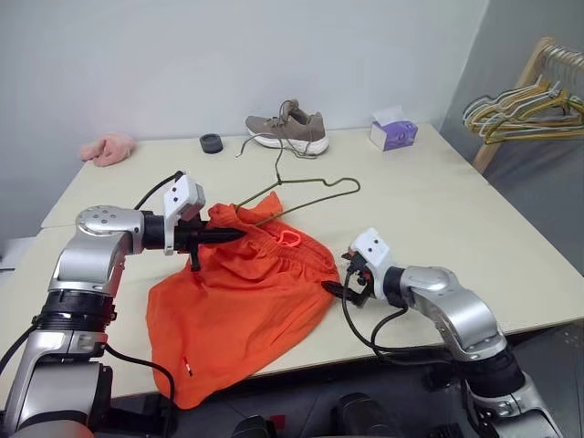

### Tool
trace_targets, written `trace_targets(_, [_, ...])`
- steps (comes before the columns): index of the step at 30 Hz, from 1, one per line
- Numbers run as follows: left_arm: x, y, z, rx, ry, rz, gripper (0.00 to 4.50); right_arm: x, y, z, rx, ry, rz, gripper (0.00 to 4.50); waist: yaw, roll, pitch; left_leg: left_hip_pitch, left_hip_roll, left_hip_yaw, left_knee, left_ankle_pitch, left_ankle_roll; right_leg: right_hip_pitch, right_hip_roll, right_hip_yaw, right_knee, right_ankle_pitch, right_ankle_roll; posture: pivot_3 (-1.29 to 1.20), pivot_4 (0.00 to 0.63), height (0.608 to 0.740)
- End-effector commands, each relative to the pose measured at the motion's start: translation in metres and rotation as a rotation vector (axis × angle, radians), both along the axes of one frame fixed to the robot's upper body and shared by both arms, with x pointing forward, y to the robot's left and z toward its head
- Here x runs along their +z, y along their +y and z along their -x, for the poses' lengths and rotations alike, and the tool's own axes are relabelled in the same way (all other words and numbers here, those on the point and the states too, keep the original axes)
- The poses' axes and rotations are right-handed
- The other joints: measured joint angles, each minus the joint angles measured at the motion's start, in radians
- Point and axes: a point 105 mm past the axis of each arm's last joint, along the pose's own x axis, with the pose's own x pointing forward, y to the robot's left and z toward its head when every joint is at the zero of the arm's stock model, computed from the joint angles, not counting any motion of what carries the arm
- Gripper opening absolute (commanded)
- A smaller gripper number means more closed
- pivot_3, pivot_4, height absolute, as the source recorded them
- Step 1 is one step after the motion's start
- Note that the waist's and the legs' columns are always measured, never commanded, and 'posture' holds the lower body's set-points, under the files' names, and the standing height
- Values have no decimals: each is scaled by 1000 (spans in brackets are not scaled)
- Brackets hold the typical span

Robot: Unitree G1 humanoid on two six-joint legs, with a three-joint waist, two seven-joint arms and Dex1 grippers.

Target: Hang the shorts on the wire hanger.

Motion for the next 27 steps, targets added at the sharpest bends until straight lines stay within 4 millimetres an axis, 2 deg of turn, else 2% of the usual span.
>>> trace_targets(1, [21,-1,0,-4,-75,14,0,6,13,-2,6,25,-64,4482,2,0,0,0,0,0,0,0,0,0,0,0,0,0,0,-185,14,740])
trace_targets(3, [20,0,1,-2,-75,14,0,6,19,0,2,60,-99,4482,3,0,0,0,0,0,0,0,0,0,0,0,0,0,0,-184,13,740])
trace_targets(6, [20,0,1,2,-74,17,0,3,28,-1,-15,106,-137,3572,3,0,0,0,1,0,0,0,0,0,0,0,0,0,0,-183,12,740])
trace_targets(10, [20,0,2,5,-70,23,0,2,31,-5,-39,75,-120,2161,3,0,0,0,0,0,0,0,0,-1,0,0,1,0,0,-183,12,740])
trace_targets(14, [21,0,5,6,-54,43,0,3,25,-10,-72,46,-114,782,3,0,0,0,0,0,0,0,0,0,0,0,1,0,0,-183,12,740])
trace_targets(16, [22,0,8,-1,-32,61,0,6,14,-13,-95,39,-120,27,3,0,0,0,0,0,0,0,0,-1,0,0,0,0,0,-182,13,740])
trace_targets(19, [26,1,16,-18,10,91,0,11,-6,-18,-123,29,-120,9,3,0,0,0,0,0,0,0,0,-1,0,0,0,0,0,-181,13,740])
trace_targets(23, [33,6,39,-82,131,127,0,18,-52,-19,-136,37,-74,9,3,0,0,0,0,0,-1,0,0,0,0,0,0,0,0,-181,11,740])
trace_targets(27, [29,8,54,-131,205,81,0,23,-71,-18,-132,46,-47,9,2,0,0,0,1,0,-1,0,0,0,1,0,0,0,0,-181,8,740])
